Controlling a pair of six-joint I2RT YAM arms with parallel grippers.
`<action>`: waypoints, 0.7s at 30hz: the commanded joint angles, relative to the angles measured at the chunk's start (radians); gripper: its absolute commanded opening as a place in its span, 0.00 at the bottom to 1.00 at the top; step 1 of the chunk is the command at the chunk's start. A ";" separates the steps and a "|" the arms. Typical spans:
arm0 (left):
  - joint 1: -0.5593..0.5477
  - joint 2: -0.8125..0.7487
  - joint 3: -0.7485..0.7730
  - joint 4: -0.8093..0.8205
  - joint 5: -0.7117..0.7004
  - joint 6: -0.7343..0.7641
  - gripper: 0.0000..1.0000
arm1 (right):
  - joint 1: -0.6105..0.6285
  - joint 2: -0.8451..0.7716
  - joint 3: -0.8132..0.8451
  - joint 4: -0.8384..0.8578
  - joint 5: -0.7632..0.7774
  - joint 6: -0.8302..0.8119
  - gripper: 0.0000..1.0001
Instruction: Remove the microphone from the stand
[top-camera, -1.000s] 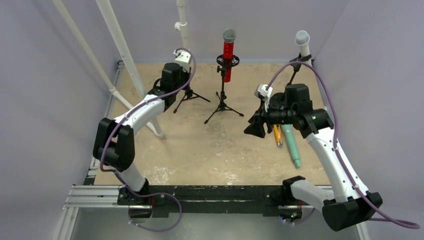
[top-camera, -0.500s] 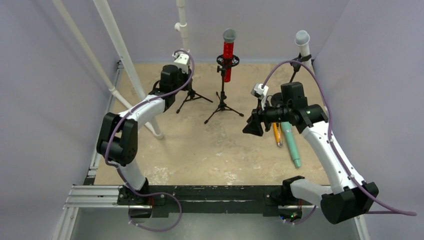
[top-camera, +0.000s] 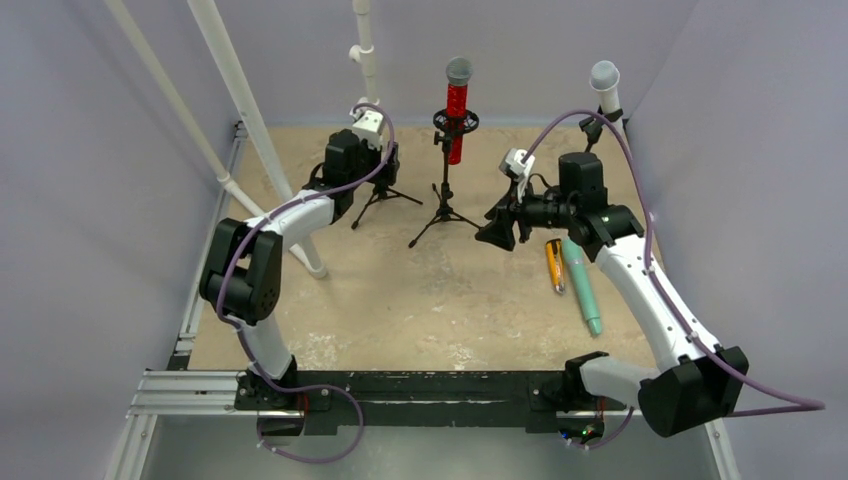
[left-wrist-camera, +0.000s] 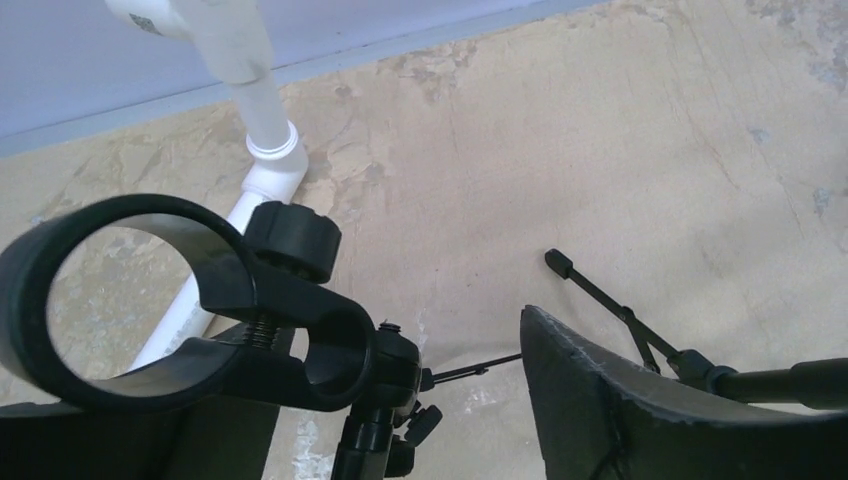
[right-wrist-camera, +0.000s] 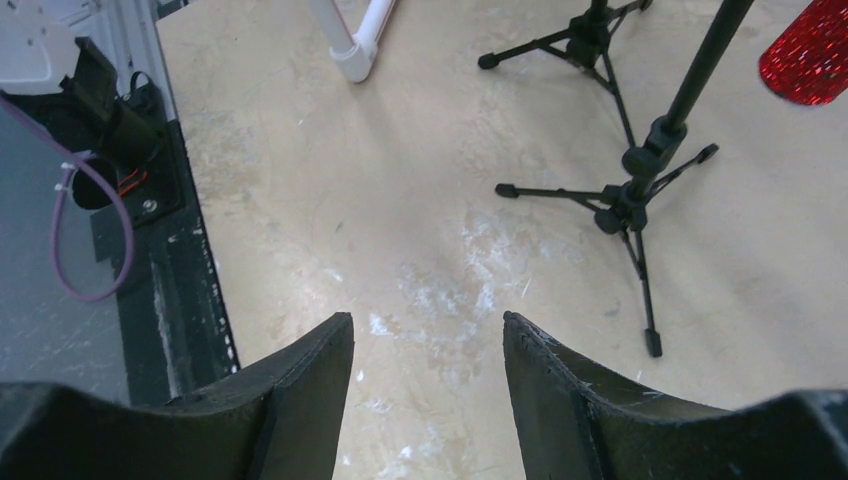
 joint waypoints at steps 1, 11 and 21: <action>0.007 -0.052 0.012 0.000 0.046 0.003 0.86 | 0.004 0.035 -0.034 0.241 0.024 0.079 0.56; 0.006 -0.233 0.099 -0.278 0.260 -0.045 0.98 | 0.006 0.076 -0.073 0.469 0.132 0.141 0.56; -0.069 -0.336 0.132 -0.391 0.453 -0.108 0.95 | 0.005 0.045 -0.092 0.488 0.234 0.224 0.56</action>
